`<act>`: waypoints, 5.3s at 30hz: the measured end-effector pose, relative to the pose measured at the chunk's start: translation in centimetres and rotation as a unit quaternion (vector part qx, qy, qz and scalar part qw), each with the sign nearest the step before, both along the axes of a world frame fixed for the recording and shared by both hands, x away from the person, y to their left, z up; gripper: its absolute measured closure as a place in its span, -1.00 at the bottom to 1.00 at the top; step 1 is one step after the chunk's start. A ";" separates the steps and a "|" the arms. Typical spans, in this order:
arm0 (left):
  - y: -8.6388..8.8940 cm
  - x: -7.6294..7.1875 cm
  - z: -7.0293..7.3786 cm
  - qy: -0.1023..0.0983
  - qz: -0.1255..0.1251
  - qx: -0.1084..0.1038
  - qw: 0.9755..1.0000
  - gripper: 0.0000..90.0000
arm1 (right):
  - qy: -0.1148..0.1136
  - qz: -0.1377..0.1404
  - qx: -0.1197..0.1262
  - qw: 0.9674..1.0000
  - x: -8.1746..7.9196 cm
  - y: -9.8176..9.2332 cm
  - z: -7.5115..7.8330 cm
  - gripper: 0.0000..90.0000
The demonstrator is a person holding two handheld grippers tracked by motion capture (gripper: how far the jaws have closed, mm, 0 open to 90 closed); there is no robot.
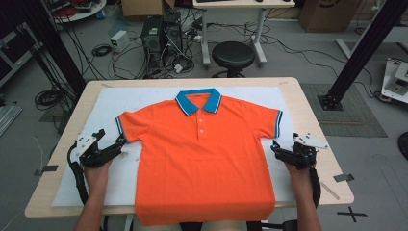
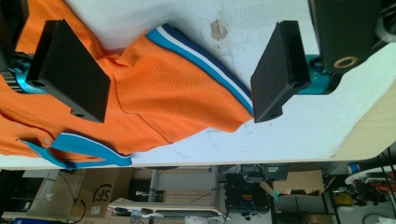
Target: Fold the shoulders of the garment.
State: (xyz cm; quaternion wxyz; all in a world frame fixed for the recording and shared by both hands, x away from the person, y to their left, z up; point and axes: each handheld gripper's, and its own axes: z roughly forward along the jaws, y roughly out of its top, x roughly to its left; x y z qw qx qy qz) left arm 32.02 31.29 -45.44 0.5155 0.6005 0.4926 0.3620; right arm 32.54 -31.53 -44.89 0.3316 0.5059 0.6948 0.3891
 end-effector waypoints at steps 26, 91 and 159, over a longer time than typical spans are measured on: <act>-0.1 0.1 0.0 0.003 -0.006 0.006 1.000 -0.55 | 0.018 0.005 0.035 0.999 0.3 0.7 0.8 -0.66; -0.1 0.2 0.0 0.007 -0.007 0.009 1.000 -0.54 | 0.186 -0.028 -0.006 0.982 10.8 2.1 1.8 0.86; -0.3 0.2 0.0 0.005 -0.013 0.014 1.000 -0.53 | 0.184 0.106 -0.099 0.972 12.3 15.3 1.2 0.71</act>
